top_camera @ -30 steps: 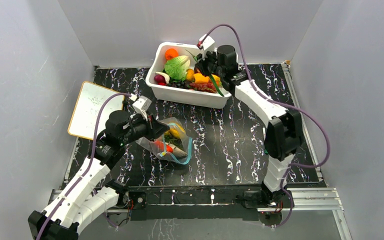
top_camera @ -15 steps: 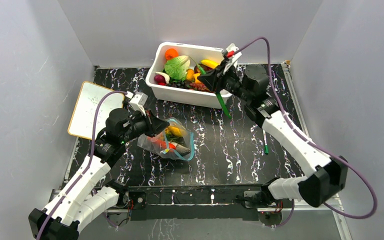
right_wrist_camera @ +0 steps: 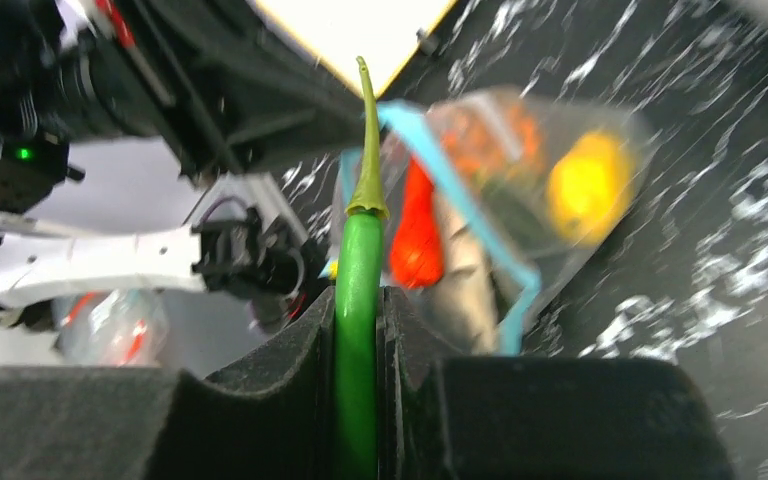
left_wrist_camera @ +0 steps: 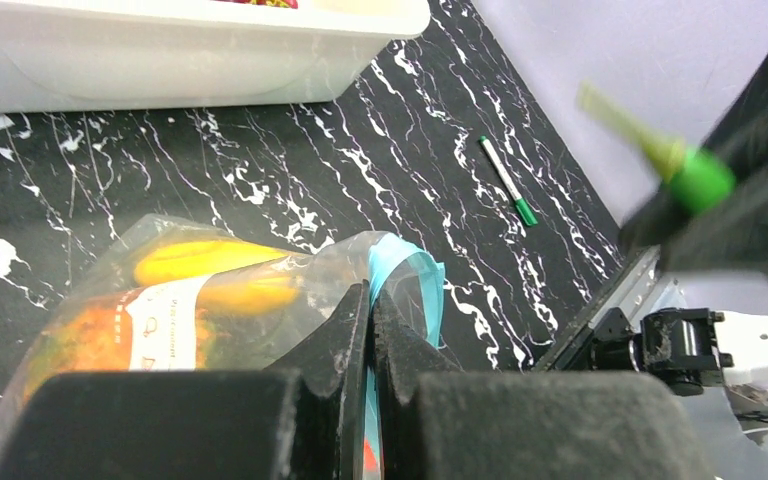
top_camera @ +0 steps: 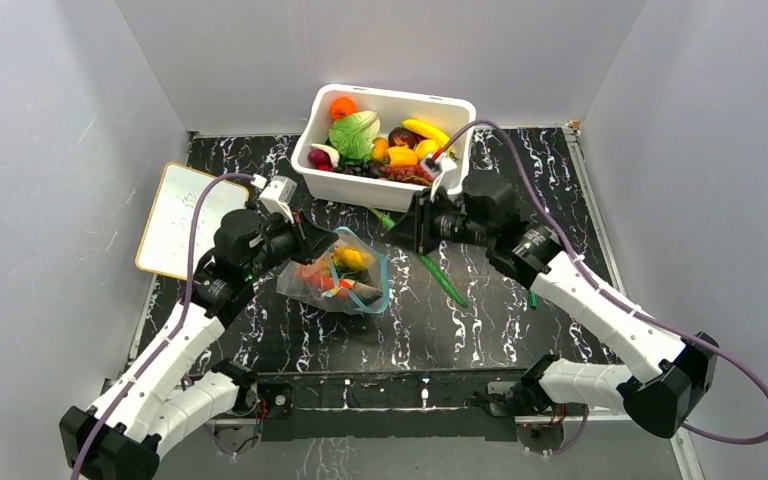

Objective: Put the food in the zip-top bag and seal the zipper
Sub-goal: Place the fake vegetable in the zipper food storage bag.

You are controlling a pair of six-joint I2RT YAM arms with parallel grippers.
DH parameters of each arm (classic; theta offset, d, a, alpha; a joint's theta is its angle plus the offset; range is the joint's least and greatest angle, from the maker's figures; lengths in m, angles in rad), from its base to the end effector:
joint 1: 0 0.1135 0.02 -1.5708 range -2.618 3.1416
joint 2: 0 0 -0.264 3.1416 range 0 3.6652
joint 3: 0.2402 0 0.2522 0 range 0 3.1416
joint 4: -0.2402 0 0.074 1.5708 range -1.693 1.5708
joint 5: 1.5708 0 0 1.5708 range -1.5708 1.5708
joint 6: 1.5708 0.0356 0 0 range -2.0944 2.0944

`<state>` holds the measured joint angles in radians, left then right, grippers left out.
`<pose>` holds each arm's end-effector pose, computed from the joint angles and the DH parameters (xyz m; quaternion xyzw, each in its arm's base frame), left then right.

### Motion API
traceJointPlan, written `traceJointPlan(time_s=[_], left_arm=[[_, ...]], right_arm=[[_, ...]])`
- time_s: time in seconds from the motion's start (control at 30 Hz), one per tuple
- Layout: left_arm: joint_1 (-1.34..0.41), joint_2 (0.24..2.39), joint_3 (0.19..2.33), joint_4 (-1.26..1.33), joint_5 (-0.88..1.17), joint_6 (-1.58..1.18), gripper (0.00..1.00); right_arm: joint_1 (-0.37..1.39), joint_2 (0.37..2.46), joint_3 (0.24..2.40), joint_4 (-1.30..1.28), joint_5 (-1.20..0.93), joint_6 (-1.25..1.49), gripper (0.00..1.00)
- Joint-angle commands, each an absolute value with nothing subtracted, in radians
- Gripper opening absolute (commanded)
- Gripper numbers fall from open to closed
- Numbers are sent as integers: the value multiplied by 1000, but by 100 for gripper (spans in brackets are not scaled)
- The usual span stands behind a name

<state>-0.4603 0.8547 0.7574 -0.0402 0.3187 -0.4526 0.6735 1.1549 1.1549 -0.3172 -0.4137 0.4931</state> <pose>0.1770 -0.1002 0.3338 0.1071 0.7441 -0.3932 0.5294 0.1940 0.1731 0.3817 -0.1914 0.7786 0.4550 0.3875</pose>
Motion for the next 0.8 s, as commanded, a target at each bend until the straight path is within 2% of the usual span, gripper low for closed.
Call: traceJointPlan(time_s=[0.0,0.43,0.77], left_arm=[[-463,877,829,11,305,-381,0],[-463,839,808,12,381,-363,0],[-463,767,716,46,478,-401,0]], right_arm=[[770,1112,1112,-396,-432,624,5],[844,1181,1094,-478,-365,713,9],[859,1315,1103,-352,-278,899,10]])
